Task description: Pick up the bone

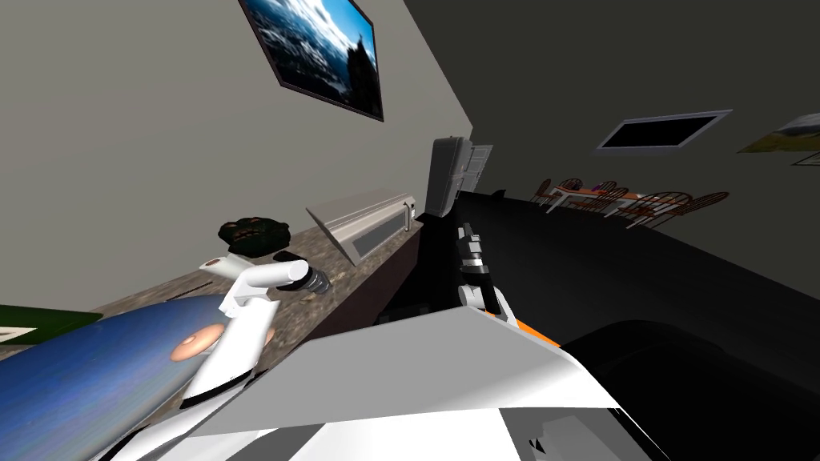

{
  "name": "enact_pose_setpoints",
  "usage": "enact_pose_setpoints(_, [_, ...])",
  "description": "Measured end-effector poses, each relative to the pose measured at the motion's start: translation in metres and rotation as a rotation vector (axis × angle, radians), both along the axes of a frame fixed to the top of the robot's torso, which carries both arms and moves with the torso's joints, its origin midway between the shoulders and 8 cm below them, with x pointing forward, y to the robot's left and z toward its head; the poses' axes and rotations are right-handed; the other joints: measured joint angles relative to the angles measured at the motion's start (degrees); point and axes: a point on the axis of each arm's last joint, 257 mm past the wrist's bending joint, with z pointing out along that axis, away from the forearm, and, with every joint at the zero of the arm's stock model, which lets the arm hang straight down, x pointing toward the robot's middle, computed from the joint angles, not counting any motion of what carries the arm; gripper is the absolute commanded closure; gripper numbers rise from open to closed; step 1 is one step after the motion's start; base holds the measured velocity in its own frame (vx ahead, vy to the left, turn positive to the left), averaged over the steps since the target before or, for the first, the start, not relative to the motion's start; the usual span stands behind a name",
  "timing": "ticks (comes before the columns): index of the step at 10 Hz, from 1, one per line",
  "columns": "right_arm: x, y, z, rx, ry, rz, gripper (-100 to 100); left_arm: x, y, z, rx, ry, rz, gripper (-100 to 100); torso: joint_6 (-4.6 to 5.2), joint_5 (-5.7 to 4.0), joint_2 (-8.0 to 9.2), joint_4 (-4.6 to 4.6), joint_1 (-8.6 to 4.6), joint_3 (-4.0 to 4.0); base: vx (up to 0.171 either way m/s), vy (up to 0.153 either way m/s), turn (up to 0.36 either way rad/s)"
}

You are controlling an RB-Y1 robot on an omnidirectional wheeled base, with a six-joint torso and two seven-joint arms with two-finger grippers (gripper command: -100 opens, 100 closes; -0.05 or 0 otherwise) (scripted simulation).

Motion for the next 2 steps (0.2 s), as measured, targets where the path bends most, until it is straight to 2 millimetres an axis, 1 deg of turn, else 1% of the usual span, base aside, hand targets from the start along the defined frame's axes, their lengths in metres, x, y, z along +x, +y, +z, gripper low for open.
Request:
enact_pose_setpoints(1, [0.0, 0.0, 0.0, 0.0, 0.0, 0.0, 0, -0.0011, -0.0008, 0.0054, 0.0, 0.0, 0.0, 100, -0.01, -0.01, 0.01, 0.01, 0.0, 0.01, 0.0, 0.0, 0.0])
enact_pose_setpoints(2, [0.0, 0.0, 0.0, 0.0, 0.0, 0.0, 0, -0.0016, -0.0009, 0.0061, 0.0, 0.002, 0.0, 0, 0.0, 0.01, 0.0, -0.01, 0.0, 0.0, 0.0, 0.0, 0.0])
